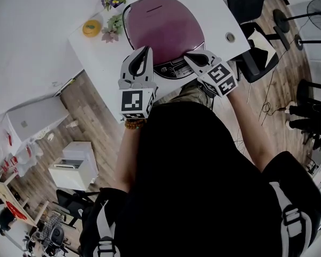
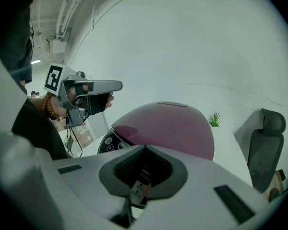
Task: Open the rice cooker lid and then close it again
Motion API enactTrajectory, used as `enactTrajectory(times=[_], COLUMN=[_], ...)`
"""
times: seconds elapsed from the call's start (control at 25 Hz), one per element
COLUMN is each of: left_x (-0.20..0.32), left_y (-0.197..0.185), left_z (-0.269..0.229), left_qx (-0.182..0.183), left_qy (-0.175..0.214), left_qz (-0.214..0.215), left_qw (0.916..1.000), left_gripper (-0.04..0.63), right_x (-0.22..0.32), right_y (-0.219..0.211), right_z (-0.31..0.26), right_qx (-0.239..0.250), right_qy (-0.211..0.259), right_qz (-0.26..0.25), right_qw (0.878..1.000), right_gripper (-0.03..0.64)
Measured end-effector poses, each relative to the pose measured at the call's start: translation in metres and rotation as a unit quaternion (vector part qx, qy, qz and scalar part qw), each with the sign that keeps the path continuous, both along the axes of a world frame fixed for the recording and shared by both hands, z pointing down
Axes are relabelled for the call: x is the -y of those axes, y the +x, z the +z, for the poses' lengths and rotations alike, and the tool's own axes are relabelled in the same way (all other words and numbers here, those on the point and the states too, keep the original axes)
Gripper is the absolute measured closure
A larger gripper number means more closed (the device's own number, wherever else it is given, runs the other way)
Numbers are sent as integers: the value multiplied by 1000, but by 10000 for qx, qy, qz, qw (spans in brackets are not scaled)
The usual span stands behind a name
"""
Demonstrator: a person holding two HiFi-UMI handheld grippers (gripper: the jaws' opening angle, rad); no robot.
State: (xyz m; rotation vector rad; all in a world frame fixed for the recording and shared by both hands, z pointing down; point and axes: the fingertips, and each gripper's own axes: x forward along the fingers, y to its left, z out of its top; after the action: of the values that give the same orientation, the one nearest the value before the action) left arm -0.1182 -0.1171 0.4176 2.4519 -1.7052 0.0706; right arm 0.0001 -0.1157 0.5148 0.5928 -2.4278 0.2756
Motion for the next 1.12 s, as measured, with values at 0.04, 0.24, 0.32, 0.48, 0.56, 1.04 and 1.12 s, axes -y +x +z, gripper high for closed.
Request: enactTrajectory(times=[0.04, 0.24, 0.32, 0.48, 0.56, 1.04, 1.12], left_x=[0, -2, -1, -1, -2, -3, -6], left_y=[0, -3, -4, -3, -3, -21, -20], left_z=[0, 0, -1, -1, -1, -39, -37], left_qx=[-1, -4, -6, -8, -10, -383, -332], left_qy=[1, -4, -6, 5, 8, 798, 808], left_qz=[0, -19, -20, -4, -10, -295, -303], left_qw=[10000, 10000, 10000, 10000, 10000, 9956, 9957], left_gripper=[574, 574, 574, 572, 574, 574, 574], right_x=[0, 0, 1, 1, 1, 1, -1], right_y=[0, 0, 0, 0, 0, 2, 3], right_z=[0, -4, -4, -5, -7, -6, -5], right_qx=[38, 229, 227, 253, 265, 249, 221], right_qy=[1, 156, 221, 320, 509, 825, 790], right_qz=[45, 285, 340, 417, 463, 666, 669], right_qw=[10000, 9992, 9989, 9983, 9973, 9941, 9944], right_gripper=[589, 589, 589, 589, 589, 588, 588])
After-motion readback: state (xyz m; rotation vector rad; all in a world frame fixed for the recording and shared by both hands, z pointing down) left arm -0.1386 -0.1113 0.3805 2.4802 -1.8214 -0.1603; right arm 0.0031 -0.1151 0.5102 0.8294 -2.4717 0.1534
